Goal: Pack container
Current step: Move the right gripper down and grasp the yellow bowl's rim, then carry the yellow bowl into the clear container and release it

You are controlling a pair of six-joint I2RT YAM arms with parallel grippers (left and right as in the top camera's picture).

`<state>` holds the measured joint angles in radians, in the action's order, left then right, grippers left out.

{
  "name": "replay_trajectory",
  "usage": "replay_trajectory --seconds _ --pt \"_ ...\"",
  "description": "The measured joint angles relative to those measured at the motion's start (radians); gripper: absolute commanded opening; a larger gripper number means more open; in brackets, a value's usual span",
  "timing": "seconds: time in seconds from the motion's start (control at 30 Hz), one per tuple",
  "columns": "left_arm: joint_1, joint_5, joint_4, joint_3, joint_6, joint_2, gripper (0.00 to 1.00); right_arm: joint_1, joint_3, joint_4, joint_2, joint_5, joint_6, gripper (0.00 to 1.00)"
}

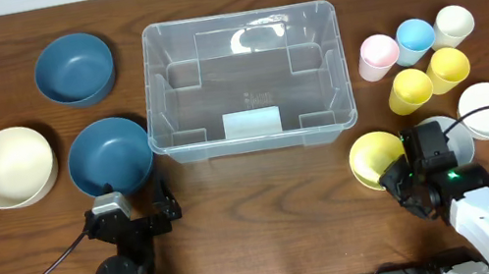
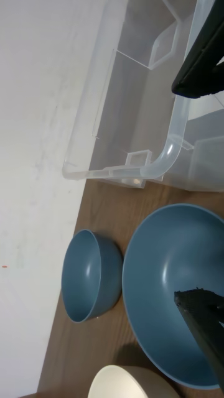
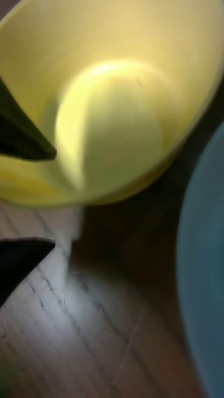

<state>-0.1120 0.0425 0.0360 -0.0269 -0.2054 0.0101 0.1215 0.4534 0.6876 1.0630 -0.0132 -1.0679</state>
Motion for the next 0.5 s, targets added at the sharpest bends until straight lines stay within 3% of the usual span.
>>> replay_trajectory --seconds 0.23,0.5 --pt "0.000 0.000 0.000 0.000 0.000 0.000 0.98 0.000 -0.012 0.007 0.000 -0.011 0.029 0.02" --pt "0.000 0.000 0.000 0.000 0.000 0.000 0.98 0.000 -0.016 0.014 0.000 -0.117 0.130 0.01"
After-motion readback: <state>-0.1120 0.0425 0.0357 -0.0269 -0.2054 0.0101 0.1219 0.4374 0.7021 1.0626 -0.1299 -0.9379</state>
